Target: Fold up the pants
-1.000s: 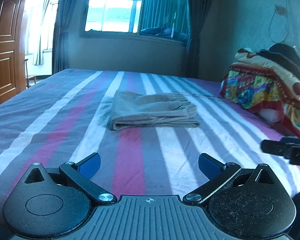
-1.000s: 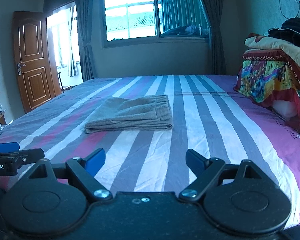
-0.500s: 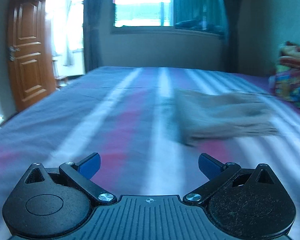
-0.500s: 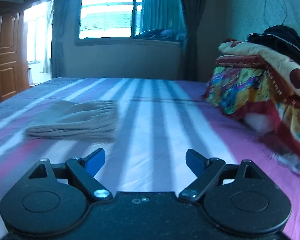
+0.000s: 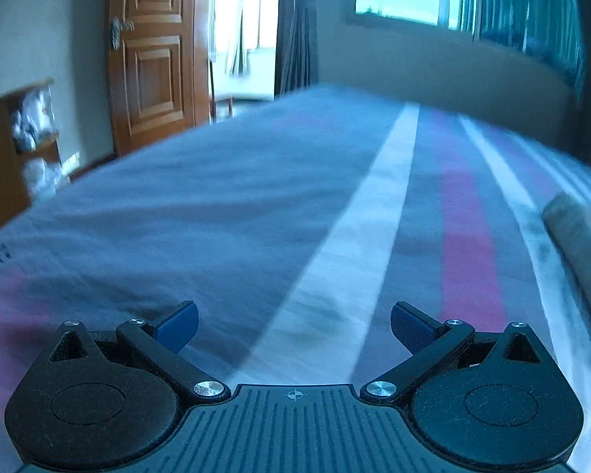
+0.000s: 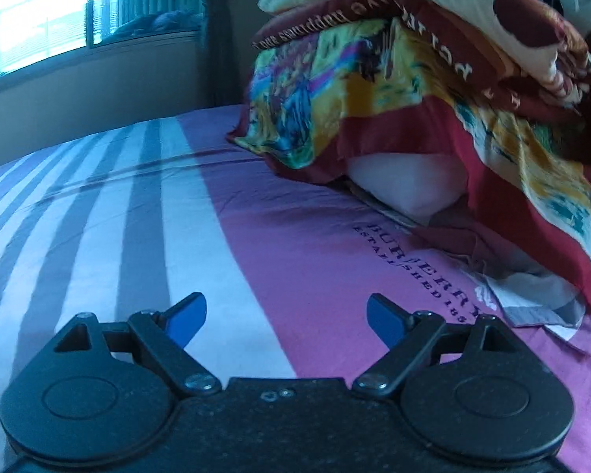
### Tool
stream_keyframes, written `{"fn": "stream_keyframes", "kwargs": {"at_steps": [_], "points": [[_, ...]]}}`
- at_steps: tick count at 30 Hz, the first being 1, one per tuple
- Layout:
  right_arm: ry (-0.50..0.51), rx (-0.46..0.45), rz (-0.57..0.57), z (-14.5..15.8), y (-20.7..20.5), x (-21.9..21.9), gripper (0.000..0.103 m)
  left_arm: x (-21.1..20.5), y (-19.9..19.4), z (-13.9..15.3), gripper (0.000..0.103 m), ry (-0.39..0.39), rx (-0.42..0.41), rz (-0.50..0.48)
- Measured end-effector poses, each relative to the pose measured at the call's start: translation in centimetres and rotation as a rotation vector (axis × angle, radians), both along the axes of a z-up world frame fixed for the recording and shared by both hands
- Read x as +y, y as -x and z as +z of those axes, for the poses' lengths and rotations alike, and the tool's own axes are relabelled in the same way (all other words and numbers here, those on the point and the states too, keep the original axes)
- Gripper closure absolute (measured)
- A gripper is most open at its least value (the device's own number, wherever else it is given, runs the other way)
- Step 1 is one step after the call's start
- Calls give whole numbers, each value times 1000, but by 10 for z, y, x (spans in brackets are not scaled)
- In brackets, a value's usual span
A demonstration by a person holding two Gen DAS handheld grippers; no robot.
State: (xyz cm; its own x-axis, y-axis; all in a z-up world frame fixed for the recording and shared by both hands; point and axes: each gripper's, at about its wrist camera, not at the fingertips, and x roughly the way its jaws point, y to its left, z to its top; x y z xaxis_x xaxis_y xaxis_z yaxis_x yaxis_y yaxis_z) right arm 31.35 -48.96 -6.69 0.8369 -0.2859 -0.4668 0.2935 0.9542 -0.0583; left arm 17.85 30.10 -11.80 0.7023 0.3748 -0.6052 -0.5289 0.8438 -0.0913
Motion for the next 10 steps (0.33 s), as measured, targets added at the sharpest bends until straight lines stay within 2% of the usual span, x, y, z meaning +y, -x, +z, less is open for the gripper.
{"fn": "stream_keyframes", "kwargs": {"at_steps": [2,4,5,7,8,10], "points": [[1,1,2,-5,-4,4,15,-23,3,4,2,-7,-55,-94],[-9,5,21,-9,-5,10,15,-52,11,13,15,-29,-94,-153],[-17,13,26,-10,-6,13,15,-69,19,18,18,-34,-124,-143],[-24,19,42,-9,0,20,15,-91,27,23,18,-34,-144,-148],[-18,21,52,-7,3,24,15,-107,27,24,18,-69,-138,-158],[-5,5,124,1,12,37,15,-119,21,21,18,-49,-119,-197]]}}
